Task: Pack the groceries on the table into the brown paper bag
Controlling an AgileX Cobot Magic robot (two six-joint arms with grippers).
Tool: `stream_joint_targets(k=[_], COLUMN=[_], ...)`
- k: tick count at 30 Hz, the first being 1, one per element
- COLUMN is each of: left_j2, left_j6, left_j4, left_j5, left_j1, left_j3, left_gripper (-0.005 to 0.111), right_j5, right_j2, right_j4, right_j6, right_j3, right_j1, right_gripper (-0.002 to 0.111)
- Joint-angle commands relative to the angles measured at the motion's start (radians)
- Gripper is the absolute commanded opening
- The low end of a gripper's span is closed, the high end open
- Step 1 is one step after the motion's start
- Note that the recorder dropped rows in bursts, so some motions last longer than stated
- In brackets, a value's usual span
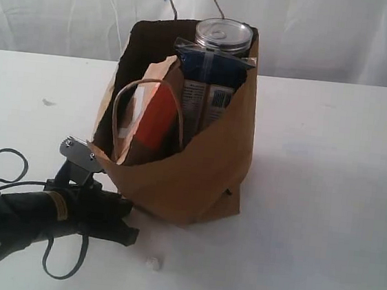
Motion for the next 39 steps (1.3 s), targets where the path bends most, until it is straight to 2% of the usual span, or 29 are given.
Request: stream_joint_targets(k=[1, 8, 14, 24, 31, 34, 39], left_j2=[-0.028, -0.173, -0.295, -0.588, -0.852, -0.941, -0.957], left_j6=[-0.029, -0.031, -0.031, -0.031, -0.031, -0.027, -0.018], left_j4=[0.007, -0.073, -0.075, -0.075, -0.075, -0.075, -0.075], left_j5=[0.08, 0.055, 0.09, 0.353, 0.666, 0.838, 1.07], left_j1=[-0.008, -0.008, -0.008, -0.008, -0.008, -0.008, -0.008], left_j3=[0.062, 0.169, 0.225, 0.225, 0.095, -0.025, -0.246], left_gripper=[0.0, 0.0, 0.0, 0.0, 0.0, 0.0, 0.0], right_j5=[-0.007, -0.007, -0.007, -0.007, -0.007, -0.007, -0.007], right_j2=[-0.007, -0.007, -0.007, -0.007, -0.007, -0.007, -0.007], right_j4=[0.0, 0.003, 0.003, 0.003, 0.003, 0.003, 0.003], right_j6=[0.006, 0.006, 0.008, 0.022, 0.022, 0.022, 0.022], right_j3=[0.007, 0.007, 0.007, 0.007, 0.007, 0.007, 0.007], right_j1=[-0.006, -0.006, -0.006, -0.006, -0.006, -0.006, -0.006], right_gripper=[0.013, 0.013, 0.013, 0.013, 0.013, 0.013, 0.013])
